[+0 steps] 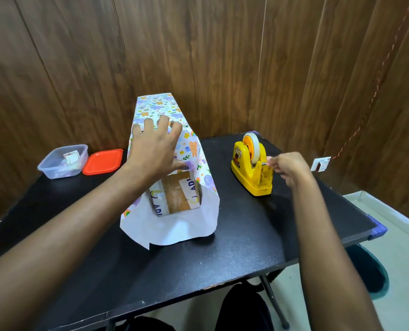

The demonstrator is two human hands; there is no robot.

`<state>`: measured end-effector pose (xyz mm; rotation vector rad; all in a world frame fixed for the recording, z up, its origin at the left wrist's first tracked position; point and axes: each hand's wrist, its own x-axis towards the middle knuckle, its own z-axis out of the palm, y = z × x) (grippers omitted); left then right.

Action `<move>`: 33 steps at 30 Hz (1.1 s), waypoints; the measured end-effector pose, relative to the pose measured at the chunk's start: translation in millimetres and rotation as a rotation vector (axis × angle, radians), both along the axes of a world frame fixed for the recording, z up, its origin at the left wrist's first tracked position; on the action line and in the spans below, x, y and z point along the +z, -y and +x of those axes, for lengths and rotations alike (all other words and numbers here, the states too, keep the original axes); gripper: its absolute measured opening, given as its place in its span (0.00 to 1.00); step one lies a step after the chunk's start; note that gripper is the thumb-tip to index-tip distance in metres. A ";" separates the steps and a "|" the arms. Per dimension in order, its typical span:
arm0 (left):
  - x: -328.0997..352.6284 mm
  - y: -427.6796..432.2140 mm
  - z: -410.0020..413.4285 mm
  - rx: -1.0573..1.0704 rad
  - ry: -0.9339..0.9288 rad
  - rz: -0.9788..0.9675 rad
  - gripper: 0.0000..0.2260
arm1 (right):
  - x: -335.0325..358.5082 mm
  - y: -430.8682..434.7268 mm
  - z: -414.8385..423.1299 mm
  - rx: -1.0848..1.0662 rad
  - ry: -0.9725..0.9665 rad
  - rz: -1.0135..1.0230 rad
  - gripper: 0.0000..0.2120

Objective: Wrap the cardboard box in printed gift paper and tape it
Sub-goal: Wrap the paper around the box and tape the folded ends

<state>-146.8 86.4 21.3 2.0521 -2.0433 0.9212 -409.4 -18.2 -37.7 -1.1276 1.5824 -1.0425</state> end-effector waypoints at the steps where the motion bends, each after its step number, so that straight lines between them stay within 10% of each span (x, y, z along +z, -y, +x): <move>1: 0.3 -0.2 0.2 0.001 0.003 -0.001 0.40 | -6.8 -3.9 -0.5 0.005 -0.001 0.015 0.04; 25: 0.6 -2.2 -1.9 0.005 0.010 -0.004 0.39 | -54.3 -45.6 40.1 -0.249 1.126 0.057 0.13; 33: 2.6 -4.6 -2.5 -0.001 -0.010 0.000 0.39 | 47.4 -141.4 57.3 0.635 0.416 -0.426 0.08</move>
